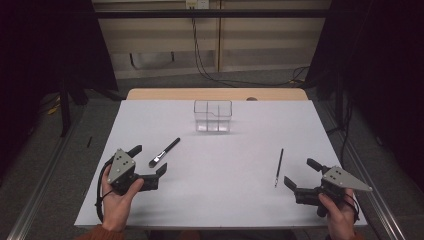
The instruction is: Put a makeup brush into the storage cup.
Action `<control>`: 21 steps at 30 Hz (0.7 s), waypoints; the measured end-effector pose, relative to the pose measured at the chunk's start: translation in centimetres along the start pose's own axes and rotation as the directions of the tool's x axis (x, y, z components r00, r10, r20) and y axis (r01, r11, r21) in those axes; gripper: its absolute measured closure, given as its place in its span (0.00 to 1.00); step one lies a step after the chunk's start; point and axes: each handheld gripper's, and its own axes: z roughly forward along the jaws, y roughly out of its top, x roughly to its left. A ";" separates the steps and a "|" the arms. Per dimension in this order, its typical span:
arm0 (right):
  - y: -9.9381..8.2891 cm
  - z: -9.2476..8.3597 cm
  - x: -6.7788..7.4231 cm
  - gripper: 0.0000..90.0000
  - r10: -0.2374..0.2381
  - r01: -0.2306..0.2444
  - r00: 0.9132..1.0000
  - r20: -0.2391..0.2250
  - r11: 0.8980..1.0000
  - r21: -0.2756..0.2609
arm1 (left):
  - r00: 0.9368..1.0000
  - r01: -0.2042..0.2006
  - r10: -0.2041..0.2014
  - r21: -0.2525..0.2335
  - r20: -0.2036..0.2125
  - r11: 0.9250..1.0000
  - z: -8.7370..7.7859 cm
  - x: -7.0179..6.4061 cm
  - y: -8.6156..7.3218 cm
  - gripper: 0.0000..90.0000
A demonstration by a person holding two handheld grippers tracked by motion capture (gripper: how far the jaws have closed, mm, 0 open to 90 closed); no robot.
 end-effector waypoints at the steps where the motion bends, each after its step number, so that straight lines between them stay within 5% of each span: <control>1: 0.0 0.1 0.0 0.00 0.001 -0.001 1.000 -0.003 1.000 0.001 | 1.000 -0.007 0.007 0.002 0.001 1.000 0.3 0.0 0.1 0.03; 5: 0.0 0.1 0.0 0.00 0.002 -0.002 1.000 -0.004 1.000 -0.001 | 0.999 -0.045 0.045 0.001 -0.011 0.999 1.5 0.6 0.4 0.03; 21: 0.0 0.4 -0.1 0.00 0.006 -0.006 1.000 -0.008 1.000 0.005 | 1.000 -0.001 0.001 0.004 -0.024 1.000 4.5 3.0 1.4 0.03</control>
